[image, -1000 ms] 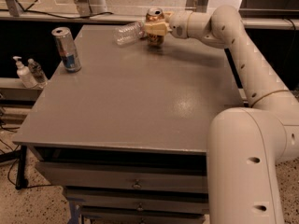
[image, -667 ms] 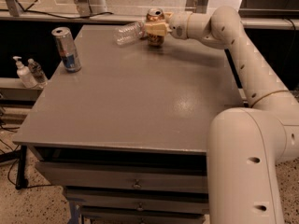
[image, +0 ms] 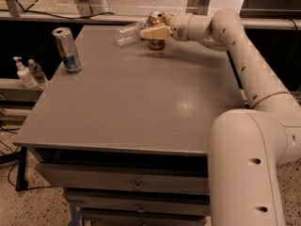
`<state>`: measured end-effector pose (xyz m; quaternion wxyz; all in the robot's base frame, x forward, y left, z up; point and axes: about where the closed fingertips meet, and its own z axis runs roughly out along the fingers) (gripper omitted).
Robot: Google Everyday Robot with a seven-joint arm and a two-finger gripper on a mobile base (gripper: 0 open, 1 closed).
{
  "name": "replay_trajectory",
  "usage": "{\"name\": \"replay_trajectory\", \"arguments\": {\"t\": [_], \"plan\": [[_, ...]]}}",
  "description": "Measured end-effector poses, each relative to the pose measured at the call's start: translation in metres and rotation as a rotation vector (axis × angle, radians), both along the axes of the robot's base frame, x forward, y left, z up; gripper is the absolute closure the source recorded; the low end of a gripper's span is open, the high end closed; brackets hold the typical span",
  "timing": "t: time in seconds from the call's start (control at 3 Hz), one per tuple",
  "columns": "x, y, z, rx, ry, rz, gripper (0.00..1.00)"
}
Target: Move orange can near water bottle
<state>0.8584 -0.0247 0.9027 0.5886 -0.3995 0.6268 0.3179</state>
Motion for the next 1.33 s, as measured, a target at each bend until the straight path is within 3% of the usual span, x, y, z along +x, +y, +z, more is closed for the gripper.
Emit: {"name": "replay_trajectory", "arguments": {"t": [0.67,1.0,1.33], "plan": [[-0.013,-0.015,-0.004,0.000,0.018,-0.013,0.00],[-0.034,-0.046,0.007,-0.025,-0.004,-0.053,0.00],[-0.072,-0.088,0.034,-0.070,-0.053,-0.114,0.00]]}}
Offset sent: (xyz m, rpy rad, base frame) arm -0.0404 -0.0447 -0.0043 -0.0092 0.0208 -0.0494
